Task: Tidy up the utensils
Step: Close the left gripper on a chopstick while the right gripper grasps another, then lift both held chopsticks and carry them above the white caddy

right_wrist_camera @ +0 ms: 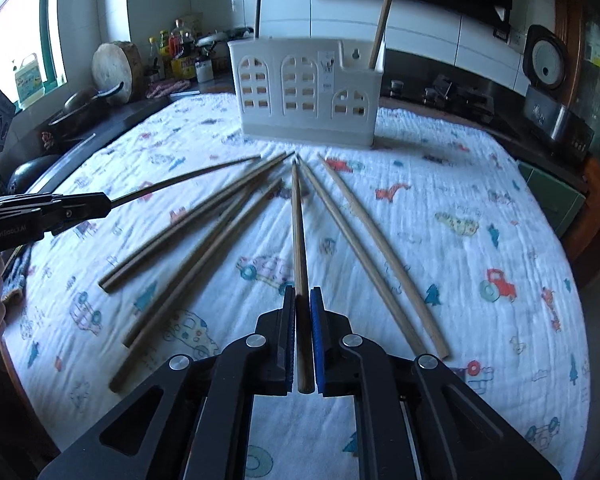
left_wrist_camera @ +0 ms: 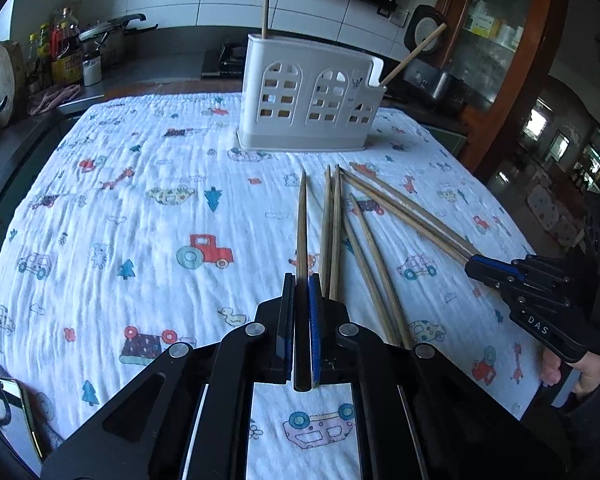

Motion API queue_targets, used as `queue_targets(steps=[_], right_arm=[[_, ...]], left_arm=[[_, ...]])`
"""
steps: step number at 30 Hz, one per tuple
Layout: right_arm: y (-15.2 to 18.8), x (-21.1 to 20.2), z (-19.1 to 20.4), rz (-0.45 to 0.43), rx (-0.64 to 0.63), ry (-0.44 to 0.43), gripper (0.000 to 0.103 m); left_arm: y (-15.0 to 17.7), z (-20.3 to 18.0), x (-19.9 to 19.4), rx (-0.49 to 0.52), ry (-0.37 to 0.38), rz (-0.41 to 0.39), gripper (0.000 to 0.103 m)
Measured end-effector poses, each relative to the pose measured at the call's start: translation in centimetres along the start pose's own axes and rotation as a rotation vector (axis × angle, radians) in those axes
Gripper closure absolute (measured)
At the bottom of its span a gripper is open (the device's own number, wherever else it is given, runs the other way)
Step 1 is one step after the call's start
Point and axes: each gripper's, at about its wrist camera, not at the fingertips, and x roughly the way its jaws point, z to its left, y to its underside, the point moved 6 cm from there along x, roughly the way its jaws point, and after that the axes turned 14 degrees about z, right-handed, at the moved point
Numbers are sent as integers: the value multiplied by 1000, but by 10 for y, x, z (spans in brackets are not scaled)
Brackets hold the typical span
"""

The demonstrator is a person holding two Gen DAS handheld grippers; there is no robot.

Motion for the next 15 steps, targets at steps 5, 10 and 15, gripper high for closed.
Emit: queue_targets(steps=[5, 10, 15], right_arm=[[-15, -37, 3, -95, -5, 2, 96], [-36, -68, 7, -196, -10, -7, 96], [-64, -80, 11, -247, -18, -19, 96]], left_arm=[[-18, -5, -29, 26, 10, -67, 98], [-32, -9, -43, 44, 23, -101, 98], [-48, -13, -43, 66, 21, -101, 98]])
